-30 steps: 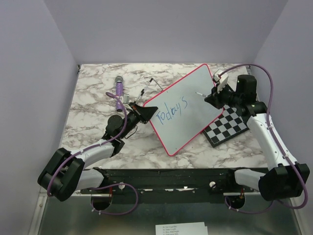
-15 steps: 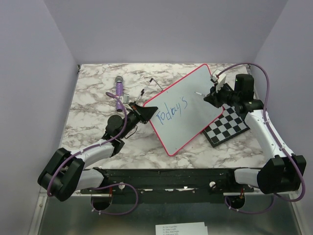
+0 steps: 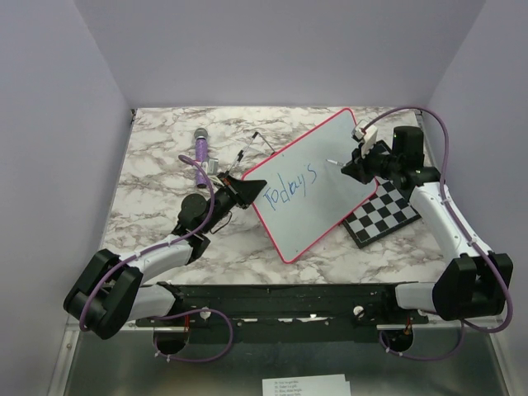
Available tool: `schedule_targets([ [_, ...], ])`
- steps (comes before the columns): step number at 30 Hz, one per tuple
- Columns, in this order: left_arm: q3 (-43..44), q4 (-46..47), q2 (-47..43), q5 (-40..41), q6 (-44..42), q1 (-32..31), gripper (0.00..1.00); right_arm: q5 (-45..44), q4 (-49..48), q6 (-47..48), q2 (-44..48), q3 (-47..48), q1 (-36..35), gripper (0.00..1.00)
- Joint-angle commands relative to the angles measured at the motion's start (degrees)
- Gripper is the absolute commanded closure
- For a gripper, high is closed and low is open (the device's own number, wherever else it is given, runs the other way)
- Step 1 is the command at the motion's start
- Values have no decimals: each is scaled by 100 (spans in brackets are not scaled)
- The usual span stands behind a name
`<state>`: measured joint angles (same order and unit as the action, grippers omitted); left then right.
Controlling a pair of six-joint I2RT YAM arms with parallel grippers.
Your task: Write a sentence on the whiteboard
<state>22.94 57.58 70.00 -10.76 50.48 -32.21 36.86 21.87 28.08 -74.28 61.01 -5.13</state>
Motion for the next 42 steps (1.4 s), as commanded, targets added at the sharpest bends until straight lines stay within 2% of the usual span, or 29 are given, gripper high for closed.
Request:
schedule_targets([
  [1, 62, 1001, -171, -233, 138, 13, 100, 14, -262, -65, -104, -46, 47, 100],
  [19, 70, 1027, -144, -259, 147, 13, 100, -91, -447, -215, -289, 16, 47, 100],
  [42, 149, 992, -91, -277, 146, 13, 100, 497, -271, -92, -456, 95, 38, 99],
])
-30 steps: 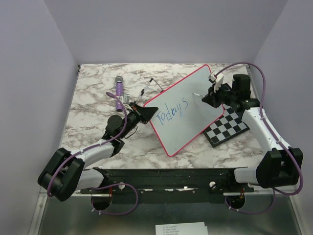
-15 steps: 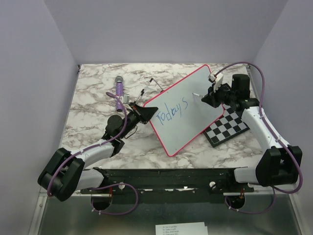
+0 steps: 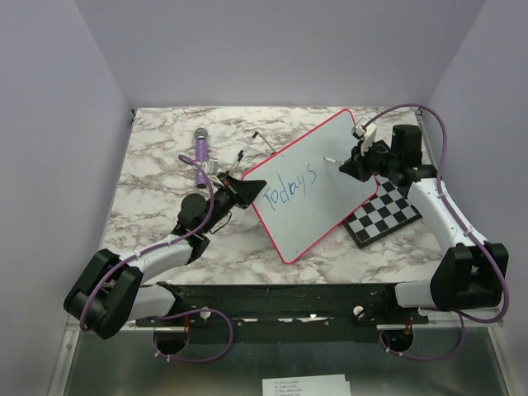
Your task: Write a sentence on the whiteboard
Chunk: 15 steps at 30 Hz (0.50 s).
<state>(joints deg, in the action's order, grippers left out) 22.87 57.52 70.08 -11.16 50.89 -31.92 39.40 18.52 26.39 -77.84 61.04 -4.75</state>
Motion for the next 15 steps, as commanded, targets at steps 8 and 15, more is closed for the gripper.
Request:
schedule_targets([
  [8, 156, 990, -118, -229, 105, -16, 100, 463, 362, 331, -99, 110, -8, 99],
  [15, 139, 998, -109, -211, 105, -16, 100, 437, 705, 700, -3, -13, 1, 99],
])
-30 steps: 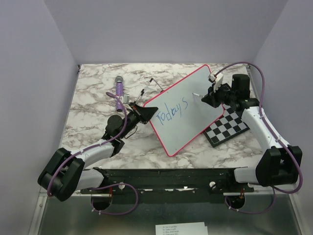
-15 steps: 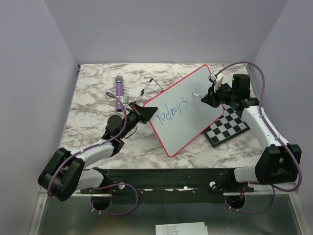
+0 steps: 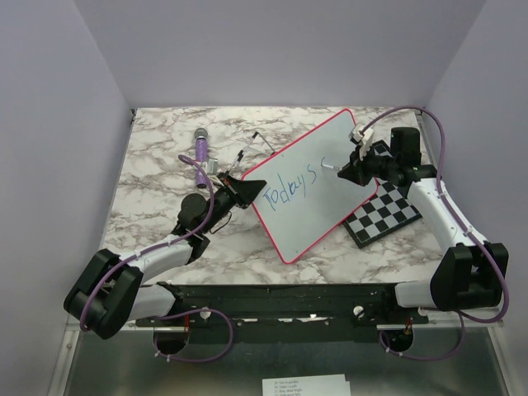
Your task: Write a sentence on the whiteboard
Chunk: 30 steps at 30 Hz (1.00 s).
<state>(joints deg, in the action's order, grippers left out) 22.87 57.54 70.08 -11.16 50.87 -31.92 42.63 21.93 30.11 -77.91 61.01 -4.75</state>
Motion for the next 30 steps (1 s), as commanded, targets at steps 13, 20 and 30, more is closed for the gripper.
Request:
schedule_targets([
  [13, 95, 987, -179, -194, 90, -16, 100, -563, 505, 391, 83, -81, 10, 99],
  [20, 68, 961, -223, -194, 72, -7, 100, -747, 400, 250, 57, -20, 27, 99],
  [30, 59, 987, -197, -211, 81, 2, 100, -756, 250, 101, -128, 314, 18, 99],
])
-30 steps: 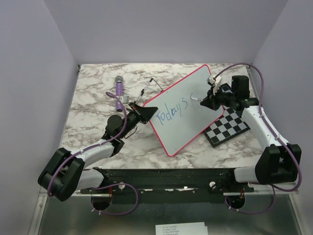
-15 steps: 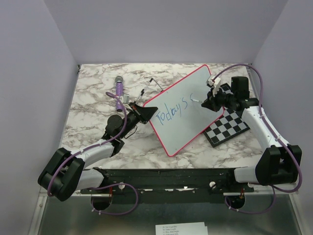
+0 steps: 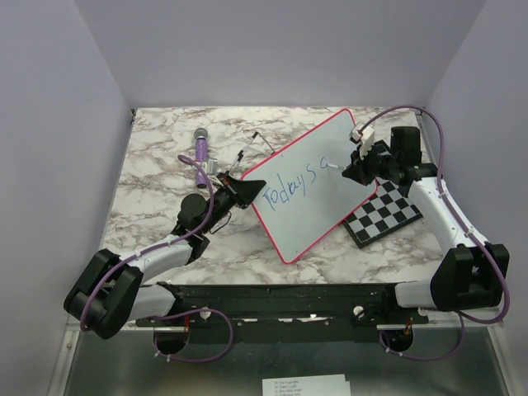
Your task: Write a sentence on the whiteboard
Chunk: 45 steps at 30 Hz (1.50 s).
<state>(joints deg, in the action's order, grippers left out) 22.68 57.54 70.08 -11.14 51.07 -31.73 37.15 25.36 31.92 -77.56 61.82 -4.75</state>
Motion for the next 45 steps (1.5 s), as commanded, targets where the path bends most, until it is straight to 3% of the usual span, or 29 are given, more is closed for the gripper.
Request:
schedule_targets([
  [1, 79, 987, -197, -214, 61, -18, 100, -208, -111, -107, -180, 277, 27, 99],
  [30, 220, 1022, -12, -284, 96, -18, 100, 372, -120, -265, -470, 656, 10, 99],
  [45, 167, 996, -83, -231, 70, -18, 100, -181, 56, -134, -383, 340, 18, 100],
])
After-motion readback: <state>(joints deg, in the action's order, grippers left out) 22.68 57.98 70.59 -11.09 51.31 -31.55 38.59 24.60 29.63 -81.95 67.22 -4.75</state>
